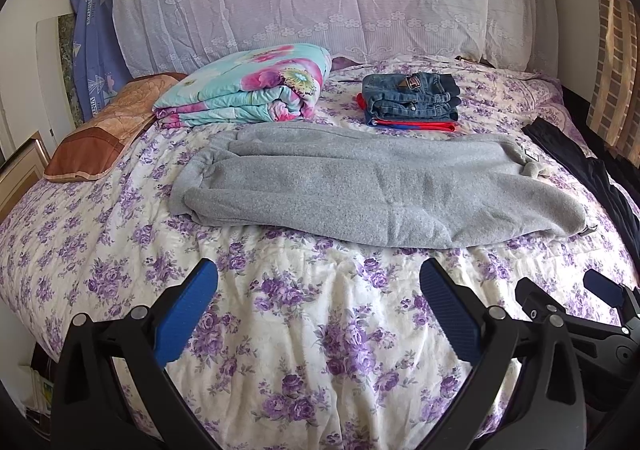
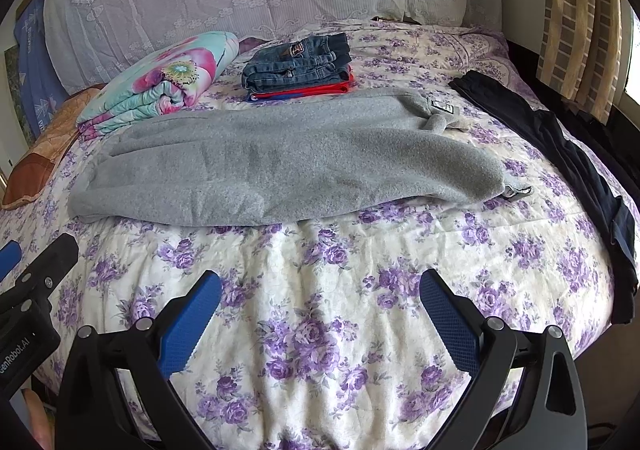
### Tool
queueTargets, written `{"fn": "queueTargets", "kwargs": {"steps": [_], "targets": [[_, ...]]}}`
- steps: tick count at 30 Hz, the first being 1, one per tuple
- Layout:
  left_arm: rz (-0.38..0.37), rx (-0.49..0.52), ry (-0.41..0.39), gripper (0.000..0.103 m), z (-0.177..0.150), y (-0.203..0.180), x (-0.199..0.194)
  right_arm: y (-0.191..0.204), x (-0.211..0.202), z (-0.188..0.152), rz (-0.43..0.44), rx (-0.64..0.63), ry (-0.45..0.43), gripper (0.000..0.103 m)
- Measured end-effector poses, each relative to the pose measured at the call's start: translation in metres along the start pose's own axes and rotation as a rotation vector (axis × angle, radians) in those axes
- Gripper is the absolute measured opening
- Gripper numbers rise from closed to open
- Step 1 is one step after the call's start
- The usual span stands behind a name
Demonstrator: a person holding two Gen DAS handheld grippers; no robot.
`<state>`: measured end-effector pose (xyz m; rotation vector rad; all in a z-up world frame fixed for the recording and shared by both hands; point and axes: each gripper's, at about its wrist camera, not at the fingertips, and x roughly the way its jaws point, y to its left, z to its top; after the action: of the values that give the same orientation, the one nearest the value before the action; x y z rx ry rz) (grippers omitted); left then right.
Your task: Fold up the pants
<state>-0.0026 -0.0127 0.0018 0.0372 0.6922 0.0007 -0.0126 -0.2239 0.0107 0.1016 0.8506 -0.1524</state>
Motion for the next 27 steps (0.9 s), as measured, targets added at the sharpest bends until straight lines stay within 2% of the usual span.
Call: {"fn": "queueTargets", "kwargs": {"steps": [27], "targets": [[0.001,0.002,-0.007,0.098,0.001,-0.003,-0.006,-0.006,-0.011,-0.001,-0.002,0.015,-0.018,0.1]]}}
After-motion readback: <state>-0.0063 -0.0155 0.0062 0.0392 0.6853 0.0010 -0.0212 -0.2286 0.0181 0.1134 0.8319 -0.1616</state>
